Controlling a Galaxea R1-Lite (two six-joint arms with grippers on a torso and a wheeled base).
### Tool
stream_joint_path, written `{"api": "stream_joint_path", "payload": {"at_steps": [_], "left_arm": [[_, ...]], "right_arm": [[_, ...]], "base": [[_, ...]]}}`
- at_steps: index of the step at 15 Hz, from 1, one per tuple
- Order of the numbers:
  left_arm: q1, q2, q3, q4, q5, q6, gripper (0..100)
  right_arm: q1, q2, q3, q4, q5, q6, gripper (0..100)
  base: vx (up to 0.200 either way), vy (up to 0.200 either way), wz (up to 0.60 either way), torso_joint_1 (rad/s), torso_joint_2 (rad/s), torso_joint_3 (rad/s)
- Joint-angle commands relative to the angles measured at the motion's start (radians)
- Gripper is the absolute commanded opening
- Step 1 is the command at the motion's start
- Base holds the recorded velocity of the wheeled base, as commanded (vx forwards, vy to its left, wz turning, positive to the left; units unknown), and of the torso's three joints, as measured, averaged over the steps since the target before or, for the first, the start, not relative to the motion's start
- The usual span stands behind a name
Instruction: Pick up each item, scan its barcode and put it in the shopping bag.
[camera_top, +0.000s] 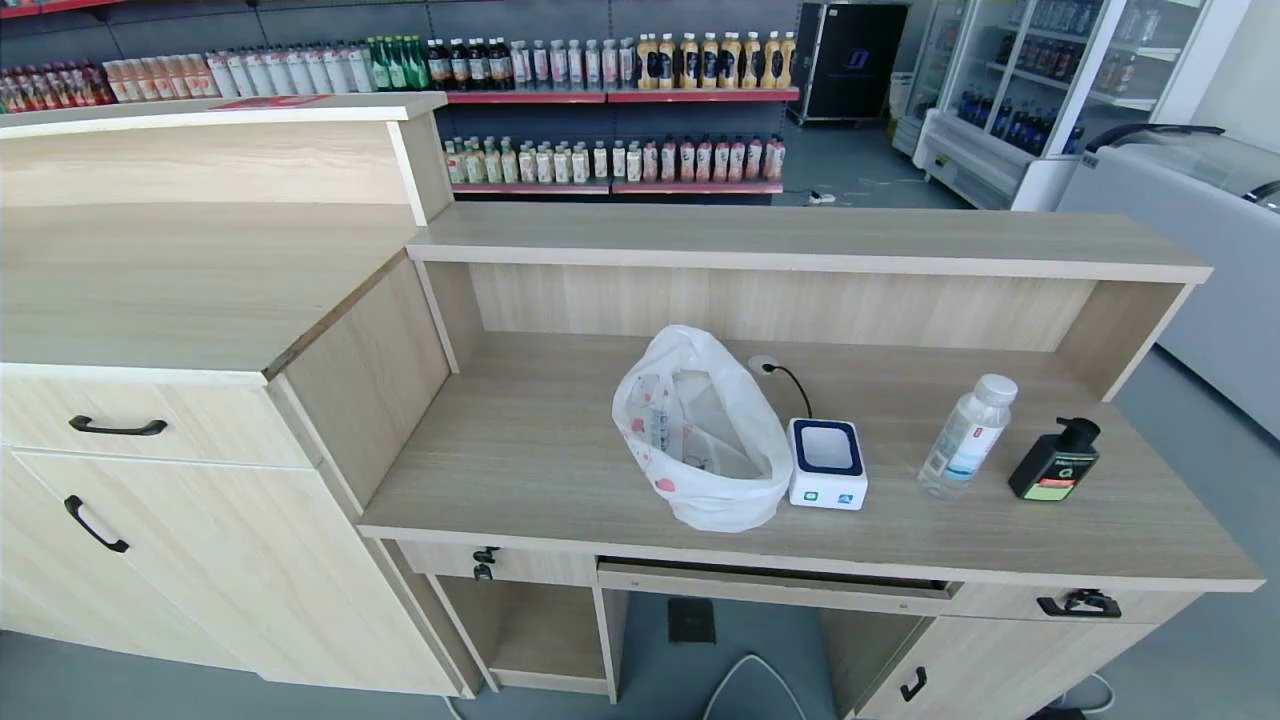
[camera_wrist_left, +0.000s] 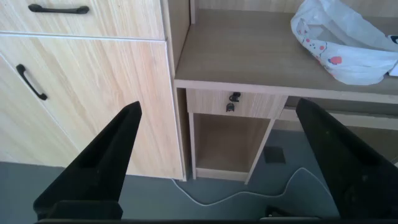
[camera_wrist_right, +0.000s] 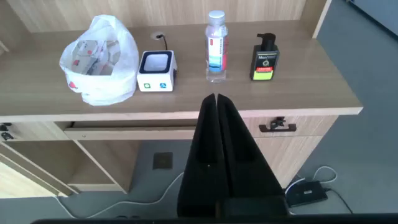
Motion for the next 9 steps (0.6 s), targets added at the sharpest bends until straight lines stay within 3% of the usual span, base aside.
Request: {"api": "stream_joint_path", "payload": {"at_steps": [1, 2, 3, 4, 7, 8, 9], "left_arm": [[0.000, 0.002, 0.000, 0.000, 0.000, 0.000, 100], [0.000, 0.002, 0.000, 0.000, 0.000, 0.000, 100], [0.000, 0.002, 0.000, 0.000, 0.000, 0.000, 100], [0.000, 0.002, 0.000, 0.001, 0.000, 0.000, 100], [0.000, 0.002, 0.000, 0.000, 0.000, 0.000, 100], [0.000, 0.002, 0.000, 0.000, 0.000, 0.000, 100], [0.000, 0.002, 0.000, 0.000, 0.000, 0.000, 100]], "right_arm": [[-0.102, 0.761, -0.435, -0.195, -0.010, 0.016, 0], [-0.102, 0.761, -0.435, -0.195, -0.010, 0.016, 0], [-0.128, 0.978, -0.440, -0.398, -0.007, -0.024, 0], [-0.142, 1.108, -0.407, -0.536, 0.021, -0.030, 100], [-0.217, 1.396, -0.401, -0.821, 0.095, -0.030, 100], [-0.220, 1.412, -0.401, -0.838, 0.099, -0.030, 100], [-0.274, 1.573, -0.403, -0.973, 0.147, -0.074, 100]], "base": [[0.000, 0.000, 0.00, 0.000, 0.00, 0.000], [0.000, 0.000, 0.00, 0.000, 0.00, 0.000], [0.000, 0.000, 0.00, 0.000, 0.00, 0.000], [0.000, 0.000, 0.00, 0.000, 0.00, 0.000], [0.000, 0.000, 0.00, 0.000, 0.00, 0.000], [0.000, 0.000, 0.00, 0.000, 0.00, 0.000], [0.000, 0.000, 0.00, 0.000, 0.00, 0.000]]}}
